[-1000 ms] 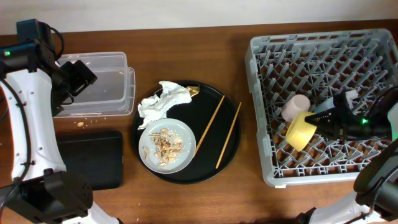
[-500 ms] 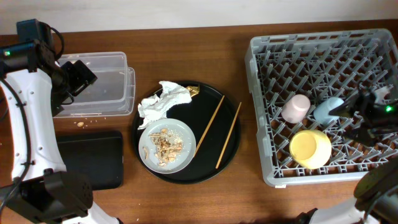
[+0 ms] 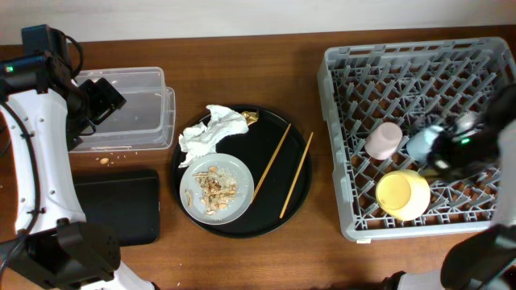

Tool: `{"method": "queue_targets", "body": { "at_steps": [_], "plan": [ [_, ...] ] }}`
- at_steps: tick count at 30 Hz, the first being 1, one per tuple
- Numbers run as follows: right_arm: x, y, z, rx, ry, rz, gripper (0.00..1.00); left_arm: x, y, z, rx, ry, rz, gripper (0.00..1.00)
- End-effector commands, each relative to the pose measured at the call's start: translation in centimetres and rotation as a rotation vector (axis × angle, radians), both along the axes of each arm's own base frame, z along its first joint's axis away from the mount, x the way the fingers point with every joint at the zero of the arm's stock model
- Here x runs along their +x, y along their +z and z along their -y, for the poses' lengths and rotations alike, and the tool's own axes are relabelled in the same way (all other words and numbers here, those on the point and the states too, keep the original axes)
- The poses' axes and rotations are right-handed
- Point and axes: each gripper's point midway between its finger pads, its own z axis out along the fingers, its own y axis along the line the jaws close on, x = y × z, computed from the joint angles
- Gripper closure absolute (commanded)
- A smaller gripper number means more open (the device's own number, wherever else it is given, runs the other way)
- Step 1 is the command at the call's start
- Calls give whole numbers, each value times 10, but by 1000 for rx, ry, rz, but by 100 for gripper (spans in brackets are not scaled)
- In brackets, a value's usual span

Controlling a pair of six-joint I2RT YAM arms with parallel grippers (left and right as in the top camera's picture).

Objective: Sort waste into correct bins and load items into the dishwasher rack
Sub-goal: 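Lower the yellow bowl into the rack front and open the gripper, then move the right gripper to a wooden chopstick on the tray and grasp it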

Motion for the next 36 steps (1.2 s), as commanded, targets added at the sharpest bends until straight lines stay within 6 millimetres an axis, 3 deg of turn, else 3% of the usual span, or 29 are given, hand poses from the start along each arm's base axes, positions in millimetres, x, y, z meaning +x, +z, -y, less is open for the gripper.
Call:
{"method": "queue_targets", "body": {
  "at_steps": [1,5,8,12,14,19,23,25,28,29,36],
  "plan": [
    [-19,-35,-9,-44,-2,-126,96,-2,16,-3,15,16,43,1],
    [-24,-58,-9,-62,-27,-149,96,-2,16,-3,15,16,43,1],
    [-27,-62,11,-180,-101,-192,96,-2,16,-3,15,16,43,1],
    [-21,-63,20,-229,-140,-177,96,-2,16,-3,15,16,43,1],
    [-15,-55,23,-240,-158,-158,96,-2,16,-3,15,16,43,1],
    [0,-3,24,-238,-149,-94,96,-2,16,-3,15,16,43,1],
    [16,54,-14,-150,20,64,95,-2,16,-3,15,16,43,1],
    [22,77,-39,-145,106,147,87,-2,16,-3,15,16,43,1],
    [31,90,-81,-140,220,229,30,-2,16,-3,15,16,43,1],
    [36,89,-104,-143,272,251,21,-2,16,-3,15,16,43,1],
    [61,56,-167,-315,226,209,25,-2,16,-3,15,16,43,1]
  ]
}}
